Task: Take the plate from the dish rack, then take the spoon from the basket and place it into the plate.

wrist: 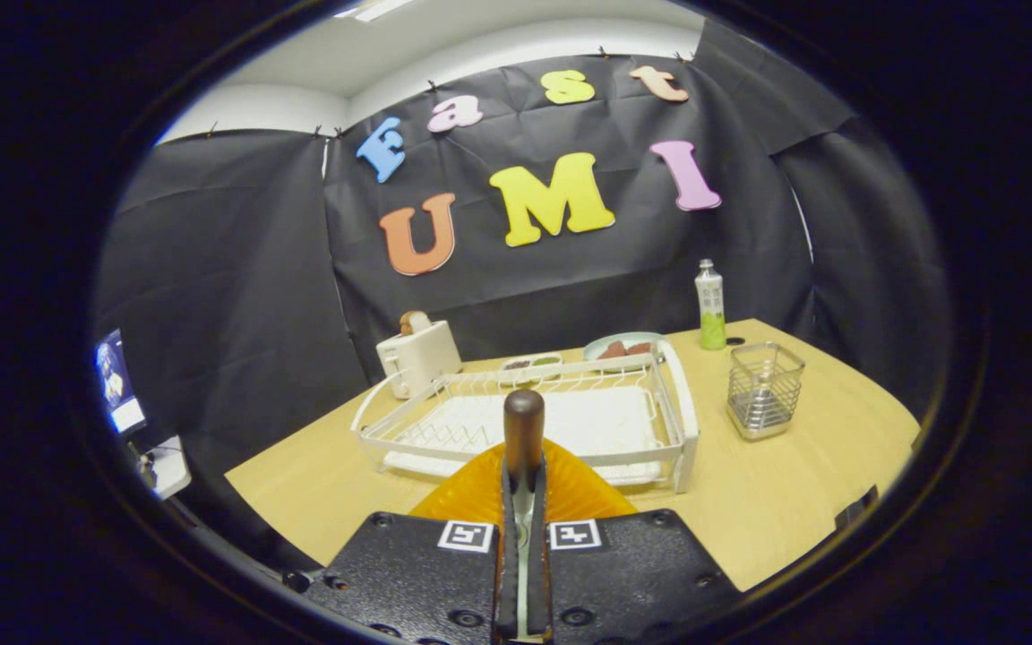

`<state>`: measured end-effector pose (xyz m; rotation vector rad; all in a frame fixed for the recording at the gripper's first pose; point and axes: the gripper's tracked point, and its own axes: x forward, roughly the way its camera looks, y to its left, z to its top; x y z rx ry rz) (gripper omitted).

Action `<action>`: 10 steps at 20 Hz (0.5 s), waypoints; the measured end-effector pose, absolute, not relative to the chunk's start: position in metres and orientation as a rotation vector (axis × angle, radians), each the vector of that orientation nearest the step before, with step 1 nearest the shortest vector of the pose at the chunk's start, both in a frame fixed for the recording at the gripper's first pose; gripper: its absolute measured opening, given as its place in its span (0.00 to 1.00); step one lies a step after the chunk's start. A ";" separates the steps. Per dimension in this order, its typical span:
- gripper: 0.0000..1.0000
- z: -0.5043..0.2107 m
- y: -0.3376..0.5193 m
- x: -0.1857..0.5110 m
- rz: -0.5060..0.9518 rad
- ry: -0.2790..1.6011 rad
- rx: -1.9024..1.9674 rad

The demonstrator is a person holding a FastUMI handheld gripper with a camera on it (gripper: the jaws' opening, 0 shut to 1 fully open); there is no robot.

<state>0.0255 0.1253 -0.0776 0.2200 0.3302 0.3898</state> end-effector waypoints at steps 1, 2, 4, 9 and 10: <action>0.09 -0.083 0.129 0.025 0.399 0.341 0.226; 0.10 -0.086 0.131 0.026 0.404 0.353 0.230; 0.11 -0.092 0.133 0.025 0.408 0.369 0.236; 0.18 -0.094 0.124 0.027 0.398 0.383 0.250; 0.21 -0.092 0.122 0.028 0.396 0.378 0.251</action>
